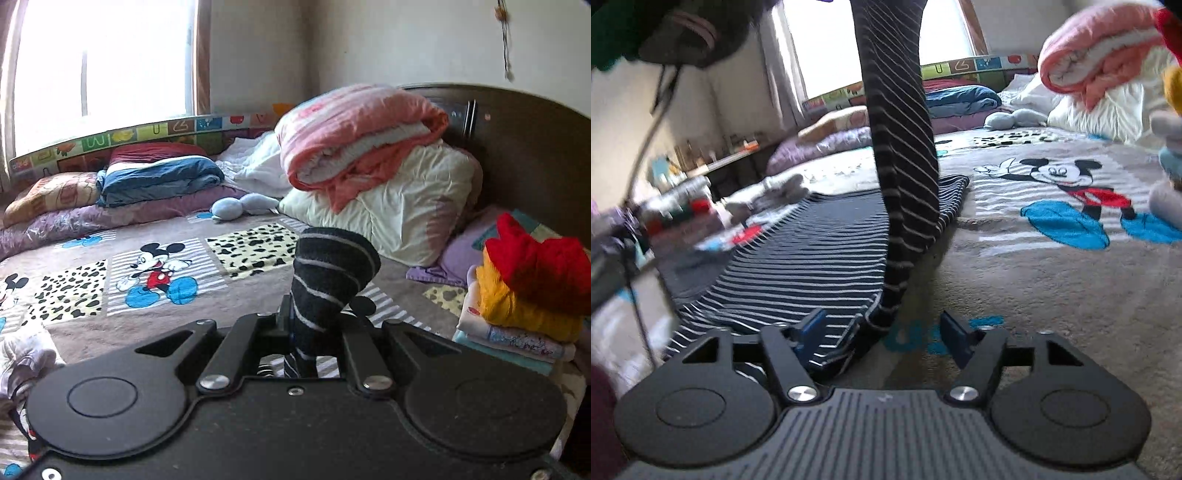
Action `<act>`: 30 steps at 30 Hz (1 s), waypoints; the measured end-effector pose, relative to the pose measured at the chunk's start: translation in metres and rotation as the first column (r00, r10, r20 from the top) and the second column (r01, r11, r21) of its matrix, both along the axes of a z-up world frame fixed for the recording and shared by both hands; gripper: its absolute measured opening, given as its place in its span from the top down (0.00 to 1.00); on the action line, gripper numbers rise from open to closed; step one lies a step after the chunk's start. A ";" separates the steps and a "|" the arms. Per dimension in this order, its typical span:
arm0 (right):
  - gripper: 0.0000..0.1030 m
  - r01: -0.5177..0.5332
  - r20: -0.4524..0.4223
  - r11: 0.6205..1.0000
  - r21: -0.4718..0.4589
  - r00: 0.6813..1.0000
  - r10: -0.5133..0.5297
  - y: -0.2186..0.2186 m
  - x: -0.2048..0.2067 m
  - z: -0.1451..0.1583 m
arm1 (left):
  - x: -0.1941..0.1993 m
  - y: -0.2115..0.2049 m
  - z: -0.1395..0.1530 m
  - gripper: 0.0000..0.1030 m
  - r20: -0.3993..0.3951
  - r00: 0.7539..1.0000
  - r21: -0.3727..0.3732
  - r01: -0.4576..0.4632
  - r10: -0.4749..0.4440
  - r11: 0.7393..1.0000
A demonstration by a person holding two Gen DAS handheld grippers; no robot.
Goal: Fold clothes
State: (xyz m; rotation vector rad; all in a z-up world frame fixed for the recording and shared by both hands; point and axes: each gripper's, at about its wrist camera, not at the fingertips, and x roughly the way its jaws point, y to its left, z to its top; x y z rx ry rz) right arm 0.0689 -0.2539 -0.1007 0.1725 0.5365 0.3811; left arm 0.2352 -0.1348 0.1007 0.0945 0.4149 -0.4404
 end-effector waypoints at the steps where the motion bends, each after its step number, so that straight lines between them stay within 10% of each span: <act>1: 0.44 0.002 -0.001 1.000 -0.026 1.000 -0.002 0.005 0.000 -0.001 | -0.001 0.008 0.001 0.96 0.001 1.000 -0.007 -0.002 0.002 1.000; 11: 0.48 0.009 0.021 0.973 -0.229 1.000 -0.004 0.032 -0.008 -0.009 | -0.007 0.084 -0.011 0.96 -0.007 0.999 -0.054 -0.040 0.039 0.998; 30: 0.47 0.008 0.104 0.884 -0.467 0.993 0.046 0.055 -0.025 -0.009 | -0.019 0.221 -0.117 0.96 -0.178 0.962 -0.203 -0.242 0.207 0.949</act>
